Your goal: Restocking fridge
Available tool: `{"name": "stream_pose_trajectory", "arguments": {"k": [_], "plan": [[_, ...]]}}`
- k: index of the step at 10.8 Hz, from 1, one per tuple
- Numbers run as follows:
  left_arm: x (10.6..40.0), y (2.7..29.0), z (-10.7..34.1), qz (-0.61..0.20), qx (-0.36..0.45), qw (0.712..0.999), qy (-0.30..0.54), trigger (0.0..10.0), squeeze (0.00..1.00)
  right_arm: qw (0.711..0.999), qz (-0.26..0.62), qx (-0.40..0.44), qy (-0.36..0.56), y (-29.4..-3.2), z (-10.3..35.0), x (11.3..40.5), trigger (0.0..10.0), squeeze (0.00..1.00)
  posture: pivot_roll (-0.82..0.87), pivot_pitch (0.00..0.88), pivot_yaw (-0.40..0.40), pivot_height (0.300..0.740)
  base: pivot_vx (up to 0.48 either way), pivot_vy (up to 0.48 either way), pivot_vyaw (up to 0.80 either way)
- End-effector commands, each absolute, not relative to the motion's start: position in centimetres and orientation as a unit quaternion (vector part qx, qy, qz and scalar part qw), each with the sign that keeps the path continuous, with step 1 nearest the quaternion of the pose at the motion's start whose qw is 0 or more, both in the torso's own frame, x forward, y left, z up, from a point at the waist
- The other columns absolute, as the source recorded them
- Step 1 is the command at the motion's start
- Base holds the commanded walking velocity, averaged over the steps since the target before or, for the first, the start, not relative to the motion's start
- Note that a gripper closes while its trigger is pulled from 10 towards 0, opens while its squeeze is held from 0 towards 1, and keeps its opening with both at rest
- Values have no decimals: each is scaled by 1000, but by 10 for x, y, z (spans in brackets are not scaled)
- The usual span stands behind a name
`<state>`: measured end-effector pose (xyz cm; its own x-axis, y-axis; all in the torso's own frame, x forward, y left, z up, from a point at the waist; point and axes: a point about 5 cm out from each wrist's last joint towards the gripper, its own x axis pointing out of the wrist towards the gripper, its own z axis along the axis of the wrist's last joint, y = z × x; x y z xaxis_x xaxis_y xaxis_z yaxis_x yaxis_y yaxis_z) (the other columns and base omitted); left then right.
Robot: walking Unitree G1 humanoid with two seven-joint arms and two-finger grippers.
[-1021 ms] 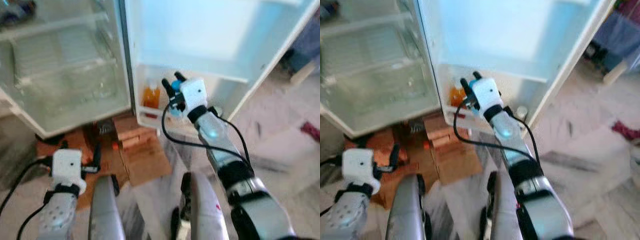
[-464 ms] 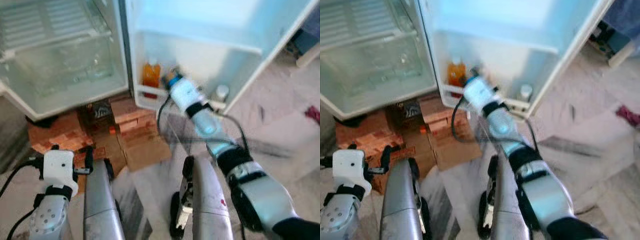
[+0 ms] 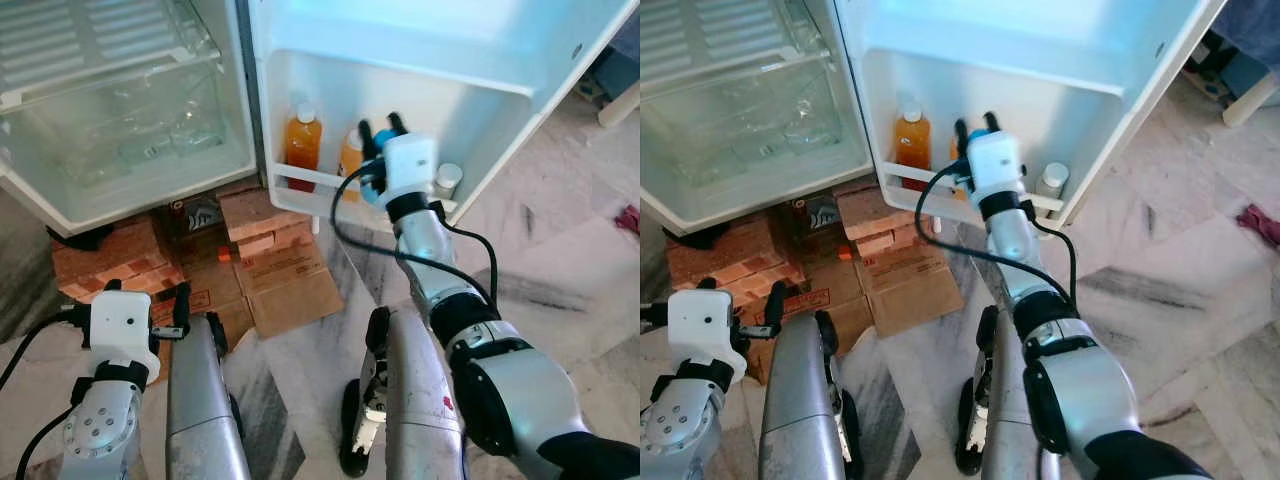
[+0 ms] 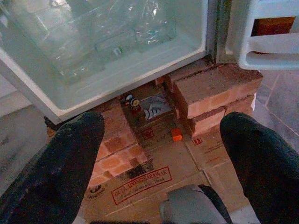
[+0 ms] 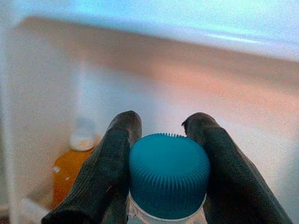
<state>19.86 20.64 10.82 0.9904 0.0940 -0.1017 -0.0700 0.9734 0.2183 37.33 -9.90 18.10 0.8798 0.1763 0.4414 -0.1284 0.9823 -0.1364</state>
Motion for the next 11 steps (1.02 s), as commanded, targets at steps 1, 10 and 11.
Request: {"name": "stream_pose_trajectory", "arguments": {"k": [1, 10, 11], "plan": [[196, 205, 106, 41, 109, 991, 64, 10000, 0, 966, 61, -25, -249, -107, 188, 375, 10000, 0, 286, 277, -82, 488, 0, 0, 0], [186, 207, 111, 50, 115, 991, 56, 10000, 0, 935, 121, -89, -322, -80, 222, 378, 10000, 0, 373, 306, -101, 488, 0, 0, 0], [179, 210, 114, 57, 117, 990, 58, 10000, 0, 923, 123, -116, -345, -74, 231, 377, 10000, 0, 384, 324, -94, 488, 0, 0, 0]]}}
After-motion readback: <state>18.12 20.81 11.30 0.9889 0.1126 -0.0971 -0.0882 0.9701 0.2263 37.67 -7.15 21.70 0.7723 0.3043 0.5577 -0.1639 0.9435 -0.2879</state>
